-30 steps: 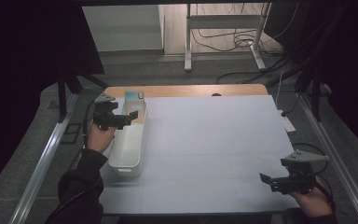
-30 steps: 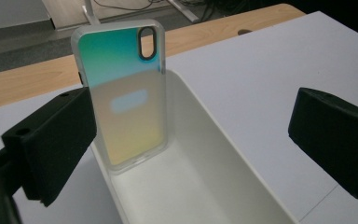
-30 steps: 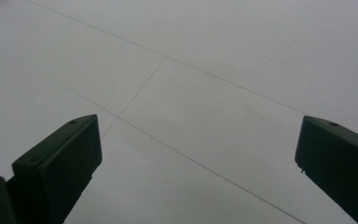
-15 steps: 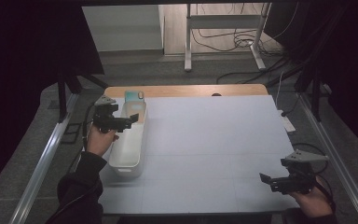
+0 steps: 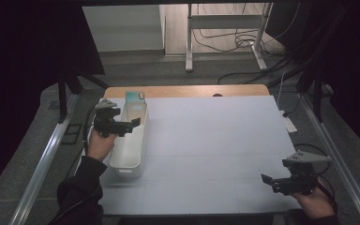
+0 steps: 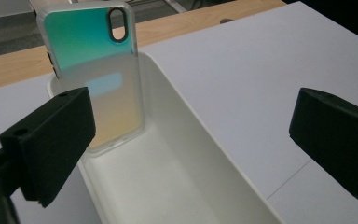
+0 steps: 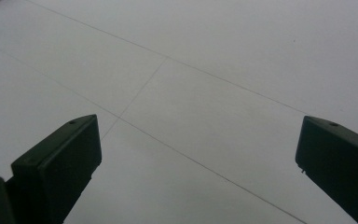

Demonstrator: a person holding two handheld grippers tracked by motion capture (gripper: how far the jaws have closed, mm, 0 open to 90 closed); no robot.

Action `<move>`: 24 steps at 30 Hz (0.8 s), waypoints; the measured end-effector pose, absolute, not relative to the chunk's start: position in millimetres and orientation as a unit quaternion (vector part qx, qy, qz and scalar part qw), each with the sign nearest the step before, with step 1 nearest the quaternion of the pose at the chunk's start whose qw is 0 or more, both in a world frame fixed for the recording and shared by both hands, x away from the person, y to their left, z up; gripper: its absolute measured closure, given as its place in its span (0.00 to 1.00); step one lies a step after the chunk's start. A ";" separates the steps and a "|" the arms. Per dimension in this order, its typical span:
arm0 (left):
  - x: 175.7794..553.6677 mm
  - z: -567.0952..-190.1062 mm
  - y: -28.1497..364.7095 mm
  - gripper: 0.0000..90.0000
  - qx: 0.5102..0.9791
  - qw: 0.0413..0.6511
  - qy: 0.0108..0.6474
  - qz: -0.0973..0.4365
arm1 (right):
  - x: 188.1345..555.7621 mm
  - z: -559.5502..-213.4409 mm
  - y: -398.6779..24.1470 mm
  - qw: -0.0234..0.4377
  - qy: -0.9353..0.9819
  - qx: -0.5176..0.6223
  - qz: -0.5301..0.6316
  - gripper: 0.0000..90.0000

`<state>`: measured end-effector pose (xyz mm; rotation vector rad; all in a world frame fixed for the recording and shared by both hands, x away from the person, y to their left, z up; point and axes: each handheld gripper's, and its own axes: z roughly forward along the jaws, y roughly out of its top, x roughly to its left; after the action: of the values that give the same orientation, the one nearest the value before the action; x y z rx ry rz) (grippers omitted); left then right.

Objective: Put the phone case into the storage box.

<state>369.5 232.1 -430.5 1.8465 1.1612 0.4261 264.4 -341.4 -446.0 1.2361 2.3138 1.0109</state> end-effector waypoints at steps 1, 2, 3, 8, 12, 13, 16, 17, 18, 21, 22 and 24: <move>369.5 -430.5 232.1 0.01 0.745 0.444 0.468 0.172 | 264.4 -446.0 -341.4 0.164 0.812 0.434 0.355 0.00; 368.7 -430.4 231.7 0.01 0.744 0.444 0.468 0.171 | 264.5 -446.0 -341.4 0.164 0.812 0.434 0.355 0.00; 368.0 -430.3 231.7 0.01 0.744 0.444 0.469 0.171 | 264.5 -446.0 -341.4 0.164 0.812 0.434 0.355 0.00; 363.3 -430.4 232.1 0.01 0.745 0.445 0.468 0.168 | 264.4 -446.0 -341.4 0.164 0.812 0.434 0.355 0.00; 360.0 -430.1 231.1 0.01 0.748 0.443 0.466 0.165 | 264.4 -446.0 -341.1 0.163 0.812 0.434 0.355 0.00; 359.0 -429.8 230.4 0.01 0.748 0.444 0.465 0.166 | 264.3 -446.0 -341.1 0.163 0.812 0.434 0.355 0.00; 355.6 -429.2 228.2 0.01 0.751 0.443 0.461 0.165 | 264.1 -445.7 -341.3 0.164 0.811 0.434 0.355 0.00; 355.6 -429.2 228.2 0.01 0.751 0.443 0.461 0.165 | 264.1 -445.7 -341.3 0.164 0.811 0.434 0.355 0.00; 354.4 -429.1 227.7 0.01 0.751 0.443 0.461 0.165 | 264.2 -445.8 -341.2 0.164 0.811 0.435 0.355 0.00; 351.2 -428.9 227.3 0.01 0.752 0.443 0.459 0.164 | 264.1 -445.9 -341.1 0.163 0.811 0.434 0.356 0.00; 350.1 -428.8 227.2 0.01 0.751 0.444 0.459 0.165 | 264.1 -445.8 -341.3 0.164 0.811 0.434 0.356 0.00; 348.2 -428.8 227.2 0.01 0.752 0.444 0.458 0.164 | 264.0 -445.7 -341.1 0.164 0.811 0.434 0.357 0.00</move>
<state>348.2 227.2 -428.8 1.8646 1.1365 0.4069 264.0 -341.1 -445.7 1.2375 2.3115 1.0172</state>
